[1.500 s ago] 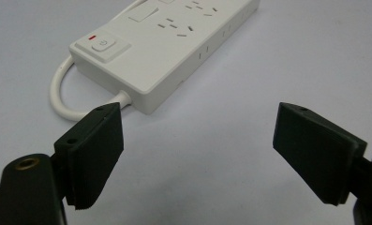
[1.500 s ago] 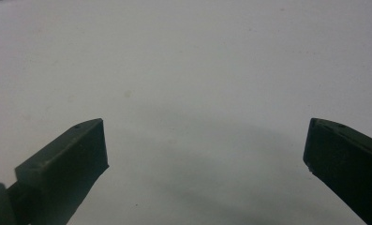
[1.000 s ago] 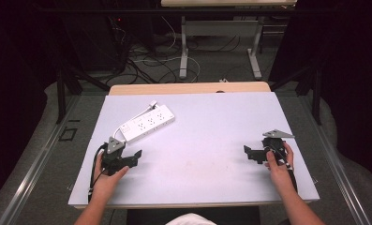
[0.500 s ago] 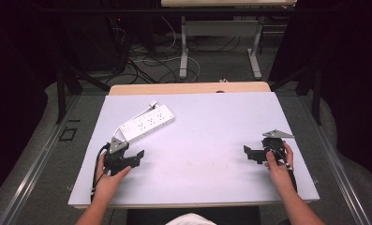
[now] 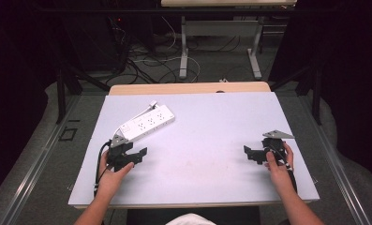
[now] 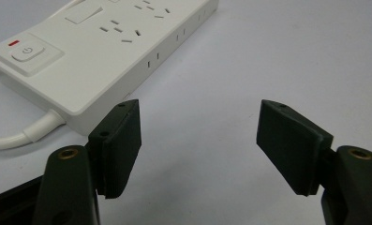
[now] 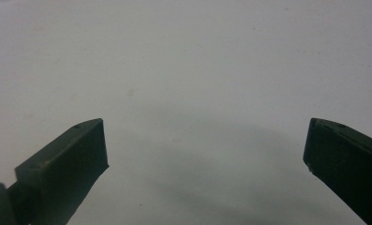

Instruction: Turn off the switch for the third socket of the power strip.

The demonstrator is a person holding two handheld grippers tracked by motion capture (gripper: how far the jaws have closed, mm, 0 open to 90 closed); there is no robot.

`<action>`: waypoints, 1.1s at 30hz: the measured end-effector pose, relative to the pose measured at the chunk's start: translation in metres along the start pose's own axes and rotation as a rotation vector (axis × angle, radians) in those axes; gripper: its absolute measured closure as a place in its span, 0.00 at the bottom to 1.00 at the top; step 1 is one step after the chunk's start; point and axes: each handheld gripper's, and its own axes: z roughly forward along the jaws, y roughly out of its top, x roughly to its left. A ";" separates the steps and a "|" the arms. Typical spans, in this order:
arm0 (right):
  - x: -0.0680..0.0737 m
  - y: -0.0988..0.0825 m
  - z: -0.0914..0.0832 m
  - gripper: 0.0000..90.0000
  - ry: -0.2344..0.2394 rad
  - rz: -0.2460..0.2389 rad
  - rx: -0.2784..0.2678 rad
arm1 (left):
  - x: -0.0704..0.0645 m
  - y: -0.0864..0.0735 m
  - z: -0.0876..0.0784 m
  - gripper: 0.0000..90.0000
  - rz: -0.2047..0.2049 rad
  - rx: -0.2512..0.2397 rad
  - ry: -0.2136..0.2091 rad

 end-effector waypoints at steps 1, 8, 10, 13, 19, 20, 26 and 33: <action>0.000 0.000 0.000 0.00 0.000 0.004 0.000 | -0.001 0.001 0.001 0.35 -0.004 0.000 -0.003; 0.000 0.000 0.000 0.00 -0.005 0.004 0.001 | -0.002 0.011 0.003 0.37 -0.003 -0.009 0.002; 0.000 0.000 0.000 0.00 -0.006 0.004 0.001 | -0.002 0.016 0.003 0.37 -0.004 -0.008 0.001; 0.000 0.000 0.000 0.00 -0.006 0.000 0.000 | -0.002 0.023 0.004 0.37 -0.009 -0.004 -0.004; 0.001 -0.001 -0.001 0.00 -0.010 0.001 0.002 | -0.002 0.038 0.005 0.38 -0.016 -0.009 -0.003; 0.001 -0.001 -0.001 0.00 -0.009 0.000 0.002 | -0.002 0.041 0.005 0.38 -0.018 -0.006 -0.005; 0.001 -0.001 -0.001 0.00 -0.010 0.001 0.003 | -0.002 0.055 0.006 0.38 -0.010 -0.010 -0.006; 0.001 -0.001 0.000 0.00 -0.010 0.006 0.005 | -0.003 0.068 0.008 0.37 -0.017 -0.004 -0.002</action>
